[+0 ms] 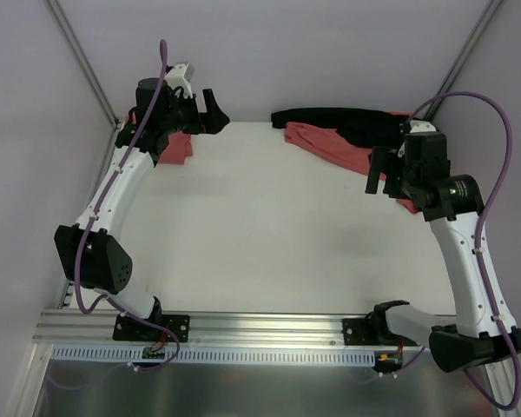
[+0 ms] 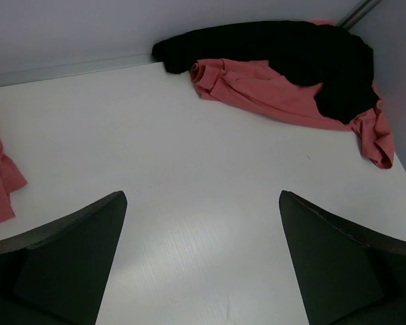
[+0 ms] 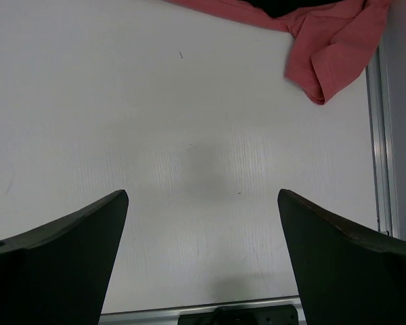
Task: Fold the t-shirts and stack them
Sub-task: Grab crumpled tshirt from the corner of the board with the right arm
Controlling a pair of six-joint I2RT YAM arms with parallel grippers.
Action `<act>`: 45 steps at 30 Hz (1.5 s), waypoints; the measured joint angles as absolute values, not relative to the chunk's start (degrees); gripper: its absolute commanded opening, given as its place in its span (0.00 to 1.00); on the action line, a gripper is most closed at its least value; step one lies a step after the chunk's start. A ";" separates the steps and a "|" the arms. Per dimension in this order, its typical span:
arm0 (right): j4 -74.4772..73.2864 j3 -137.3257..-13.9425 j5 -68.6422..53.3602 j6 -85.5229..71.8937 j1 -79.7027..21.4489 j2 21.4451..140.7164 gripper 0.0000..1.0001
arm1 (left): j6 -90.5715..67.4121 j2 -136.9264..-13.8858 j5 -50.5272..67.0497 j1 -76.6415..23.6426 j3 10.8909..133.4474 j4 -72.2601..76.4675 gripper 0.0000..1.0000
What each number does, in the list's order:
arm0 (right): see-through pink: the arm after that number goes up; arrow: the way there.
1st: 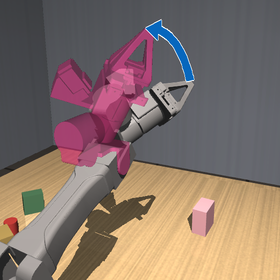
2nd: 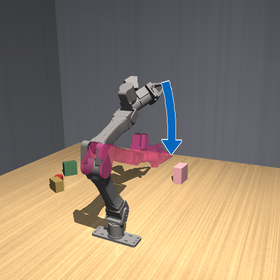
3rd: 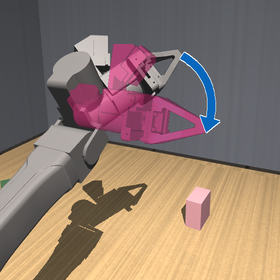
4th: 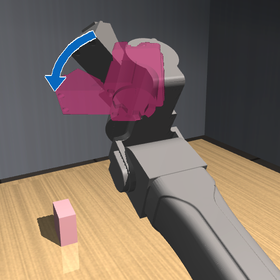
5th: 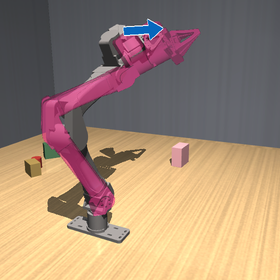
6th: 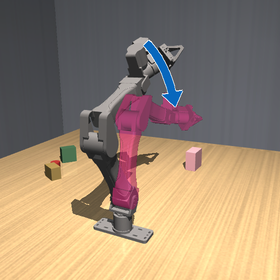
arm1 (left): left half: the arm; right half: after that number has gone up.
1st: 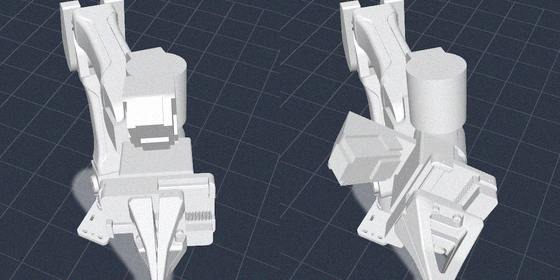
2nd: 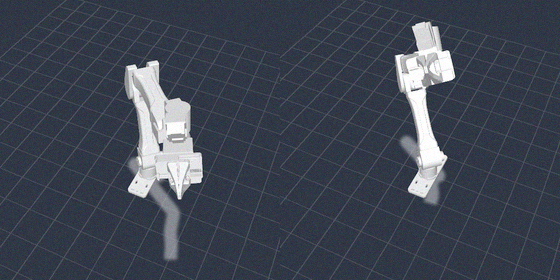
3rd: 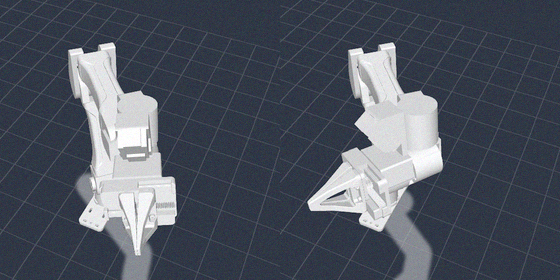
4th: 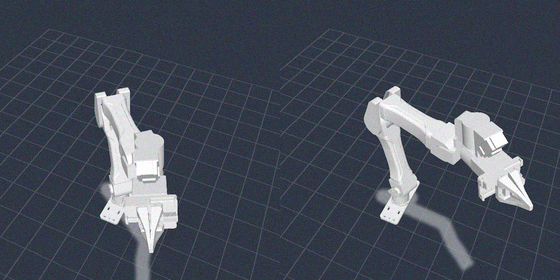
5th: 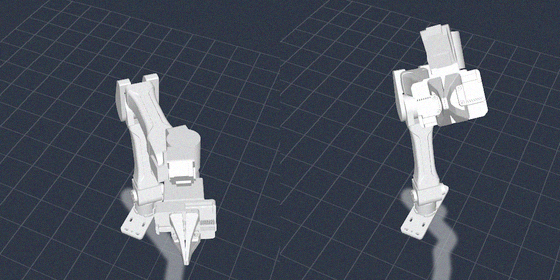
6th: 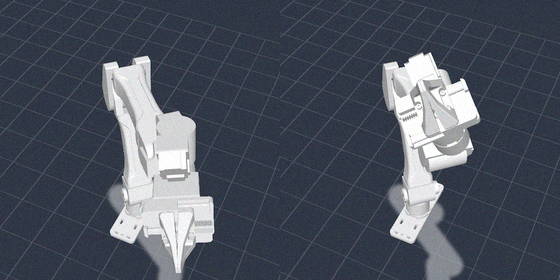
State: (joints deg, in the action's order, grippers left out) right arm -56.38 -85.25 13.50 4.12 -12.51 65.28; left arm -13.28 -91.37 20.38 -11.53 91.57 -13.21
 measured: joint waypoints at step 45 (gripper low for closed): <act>-46.48 -126.06 5.04 -4.03 3.31 121.84 0.91 | -20.12 -63.79 13.67 -13.56 70.06 -15.35 0.99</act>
State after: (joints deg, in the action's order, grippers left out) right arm -46.48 -126.06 5.04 -4.03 3.31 121.84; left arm -20.12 -63.79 13.67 -13.56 70.06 -15.35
